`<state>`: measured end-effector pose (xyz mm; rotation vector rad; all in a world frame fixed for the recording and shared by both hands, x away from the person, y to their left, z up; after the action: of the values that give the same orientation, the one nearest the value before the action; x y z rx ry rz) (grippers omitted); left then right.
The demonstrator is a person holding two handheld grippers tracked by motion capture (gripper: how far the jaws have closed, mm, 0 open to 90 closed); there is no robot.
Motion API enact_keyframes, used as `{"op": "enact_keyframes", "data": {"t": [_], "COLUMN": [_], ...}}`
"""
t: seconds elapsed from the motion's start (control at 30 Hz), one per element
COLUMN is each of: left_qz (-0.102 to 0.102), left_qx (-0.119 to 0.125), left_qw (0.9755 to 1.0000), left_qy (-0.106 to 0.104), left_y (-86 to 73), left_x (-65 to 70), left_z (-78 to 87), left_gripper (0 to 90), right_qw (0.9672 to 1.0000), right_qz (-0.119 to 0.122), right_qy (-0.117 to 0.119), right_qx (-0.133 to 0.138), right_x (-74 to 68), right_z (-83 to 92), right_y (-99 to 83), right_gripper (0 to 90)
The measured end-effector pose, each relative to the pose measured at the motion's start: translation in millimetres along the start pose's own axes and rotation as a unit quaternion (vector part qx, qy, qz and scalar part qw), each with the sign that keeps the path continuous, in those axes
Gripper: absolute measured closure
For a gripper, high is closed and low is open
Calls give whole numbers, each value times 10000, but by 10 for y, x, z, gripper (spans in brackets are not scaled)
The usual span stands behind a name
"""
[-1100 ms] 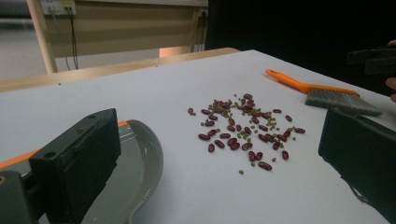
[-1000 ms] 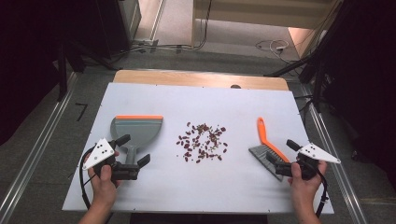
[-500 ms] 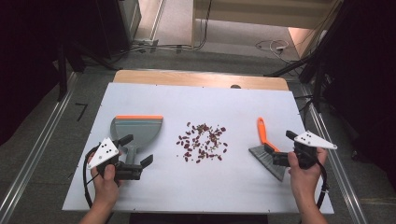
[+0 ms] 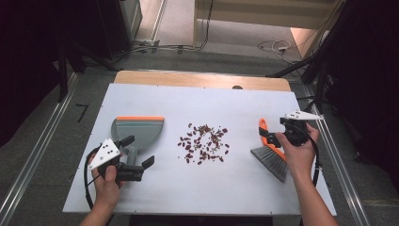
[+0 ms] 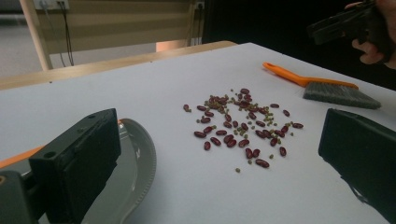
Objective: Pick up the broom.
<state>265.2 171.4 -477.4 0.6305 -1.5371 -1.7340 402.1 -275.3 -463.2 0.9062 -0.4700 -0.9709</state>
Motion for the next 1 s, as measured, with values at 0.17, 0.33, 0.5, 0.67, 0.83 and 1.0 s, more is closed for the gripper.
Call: {"op": "enact_keyframes", "data": {"t": [0.17,0.33,0.5,0.67,0.83,1.0], "left_qz": [7,10,14,19,12,18], "left_qx": [-11,-37,-50,-54,-69,-64], "left_qw": [10000,10000,10000,10000,10000,10000], "left_qy": [-16,-14,-25,-35,-41,-47], "left_y": [-3,-8,-13,-15,-18,-19], "left_x": [3,-11,-4,-1,0,3], "left_z": [-5,-5,-17,-21,-26,-32], "left_gripper": [0,0,0,0,0,0], "right_qw": [9977,9900,9827,9740,9673,9648], "right_qz": [-275,-380,-318,-578,-441,-381], "right_qy": [-180,-316,-448,-414,-676,-826], "right_qx": [-596,-1319,-1769,-2149,-2403,-2468], "right_x": [89,128,159,109,112,90], "right_z": [-207,-335,-356,-364,-399,-419], "right_y": [-51,-200,-315,-380,-464,-506], "right_gripper": [257,375,478,543,568,599]}}
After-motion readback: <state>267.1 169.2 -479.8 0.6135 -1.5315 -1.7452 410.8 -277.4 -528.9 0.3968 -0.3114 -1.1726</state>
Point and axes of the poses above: each handheld gripper's, and its own axes: z roughly backward along the jaws, y roughly out of its top, x roughly to its right, the point moved 6 cm from there along -z, roughly forward along the jaws, and after that the axes turned 4 degrees about x, right-handed, at the moved point
